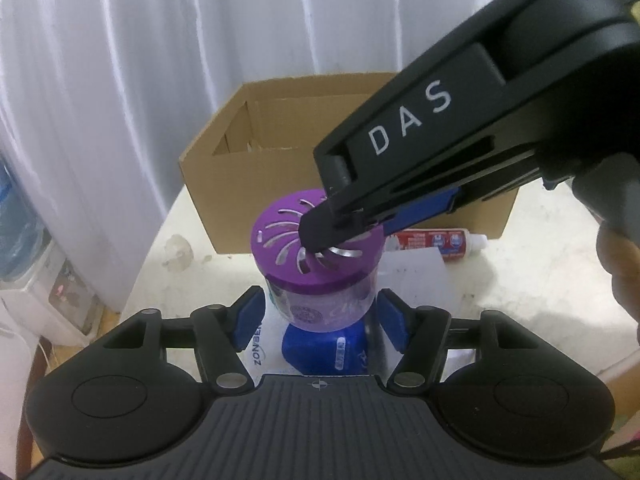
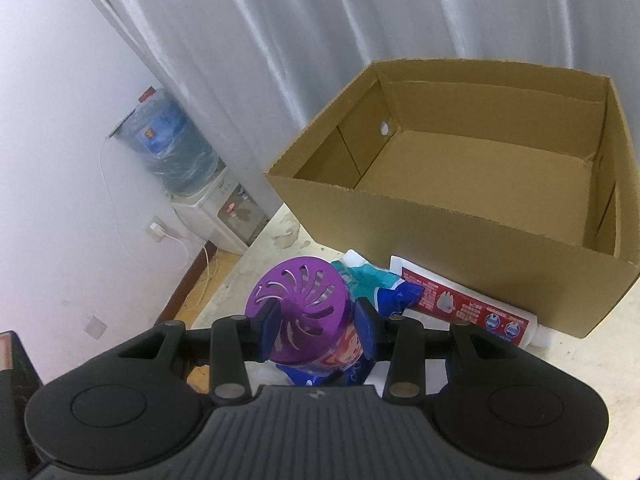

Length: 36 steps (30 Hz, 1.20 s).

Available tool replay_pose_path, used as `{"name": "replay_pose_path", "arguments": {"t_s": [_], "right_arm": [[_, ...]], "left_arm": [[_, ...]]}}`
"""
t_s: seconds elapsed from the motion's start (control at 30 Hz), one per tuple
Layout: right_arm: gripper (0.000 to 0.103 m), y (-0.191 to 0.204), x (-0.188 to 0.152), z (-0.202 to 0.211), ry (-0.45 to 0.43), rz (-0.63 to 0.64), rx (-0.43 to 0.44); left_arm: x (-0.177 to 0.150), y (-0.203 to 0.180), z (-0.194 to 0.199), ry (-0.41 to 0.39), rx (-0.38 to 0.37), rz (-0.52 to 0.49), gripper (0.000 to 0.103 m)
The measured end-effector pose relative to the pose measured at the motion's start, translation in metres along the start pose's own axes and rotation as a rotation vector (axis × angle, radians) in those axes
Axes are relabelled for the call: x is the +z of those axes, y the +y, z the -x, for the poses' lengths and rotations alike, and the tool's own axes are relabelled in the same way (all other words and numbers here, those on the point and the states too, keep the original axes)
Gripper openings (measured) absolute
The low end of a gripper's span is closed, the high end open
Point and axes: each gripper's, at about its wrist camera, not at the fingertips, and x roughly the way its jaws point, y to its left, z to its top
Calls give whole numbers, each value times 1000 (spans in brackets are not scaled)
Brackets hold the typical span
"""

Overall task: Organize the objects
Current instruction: 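Lift the purple jar with the right gripper off the wipes pack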

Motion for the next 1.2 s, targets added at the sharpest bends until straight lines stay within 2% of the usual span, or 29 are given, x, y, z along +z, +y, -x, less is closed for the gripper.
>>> {"name": "replay_pose_path", "arguments": {"t_s": [0.17,1.2], "right_arm": [[44,-1,0,-1,6,-8,6],[45,-5,4,-1,32,-37,23]], "left_arm": [[1,-1,-6,7,7,-2,59],[2,1,-9,32,9,24,61]]}}
